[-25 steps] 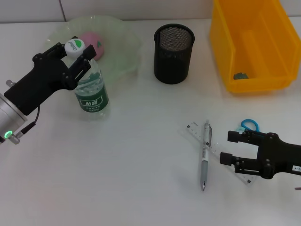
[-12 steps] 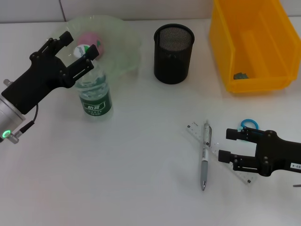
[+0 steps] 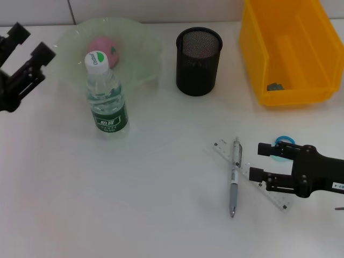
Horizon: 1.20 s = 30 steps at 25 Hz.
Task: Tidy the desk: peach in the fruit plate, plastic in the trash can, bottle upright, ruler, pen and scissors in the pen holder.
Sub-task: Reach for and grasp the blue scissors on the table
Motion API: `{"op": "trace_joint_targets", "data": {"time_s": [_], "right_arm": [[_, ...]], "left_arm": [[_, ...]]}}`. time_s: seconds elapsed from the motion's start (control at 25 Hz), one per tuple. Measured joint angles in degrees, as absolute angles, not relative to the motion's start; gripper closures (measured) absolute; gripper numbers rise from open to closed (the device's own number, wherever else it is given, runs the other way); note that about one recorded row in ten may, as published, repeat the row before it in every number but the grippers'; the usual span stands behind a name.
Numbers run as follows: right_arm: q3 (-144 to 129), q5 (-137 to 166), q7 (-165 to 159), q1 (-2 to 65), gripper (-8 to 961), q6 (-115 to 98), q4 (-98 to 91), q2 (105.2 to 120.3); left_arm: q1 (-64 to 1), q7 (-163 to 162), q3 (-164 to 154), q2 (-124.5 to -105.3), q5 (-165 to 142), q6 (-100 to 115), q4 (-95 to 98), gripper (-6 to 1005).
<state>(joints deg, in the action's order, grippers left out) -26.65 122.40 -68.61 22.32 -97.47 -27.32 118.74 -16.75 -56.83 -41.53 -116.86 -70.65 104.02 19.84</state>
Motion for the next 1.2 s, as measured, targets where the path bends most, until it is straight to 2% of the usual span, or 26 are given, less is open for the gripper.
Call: {"op": "trace_joint_targets", "data": {"time_s": [0.08,0.28,0.52,0.56,0.64,0.68,0.72,0.92,1.08,1.2], "right_arm": [[-26.3,122.3,-68.7,22.7,175,-98.3,-27.4,118.74],[-26.3,122.2,-68.7,23.2,175,-99.1,-27.6,118.69],[-26.2,122.1,-72.2,24.8,175,-101.3,-28.6,117.48],[-26.4,122.1,-73.9,25.2,175,-101.4,-29.6,117.12],[-26.8,122.4,-77.6,25.8,175,-101.6,-32.0,116.55],[-27.5,122.7,-80.2,26.2,175,-101.9,-34.0,116.14],[-28.1,122.9,-82.1,26.5,175,-102.1,-35.2,115.88],[-34.3,123.2,-94.6,27.3,175,-106.2,-47.2,114.89],[-40.4,125.5,-105.2,27.4,176,-108.0,-57.9,114.88],[-45.5,131.5,-114.4,28.4,176,-108.3,-66.0,115.49]], "left_arm": [[-15.8,-58.5,-42.4,-115.65,-72.8,106.9,20.0,172],[-15.5,-58.2,-44.6,-114.42,-83.4,110.2,21.4,173],[-16.1,-58.0,-46.0,-114.47,-91.4,110.3,22.7,173],[-17.1,-57.6,-46.8,-115.46,-96.2,109.3,23.1,173],[-17.1,-57.6,-46.8,-115.46,-96.2,109.3,23.1,173],[-19.6,-56.7,-47.1,-117.82,-102.5,105.3,22.8,173],[-21.6,-55.9,-47.1,-118.53,-105.3,102.9,21.4,173],[-27.3,-54.2,-49.7,-118.77,-107.2,96.7,14.8,174],[-28.8,-54.2,-50.7,-119.05,-107.1,94.9,14.4,174],[-29.2,-54.2,-50.7,-119.08,-107.1,94.3,14.2,174]]}}
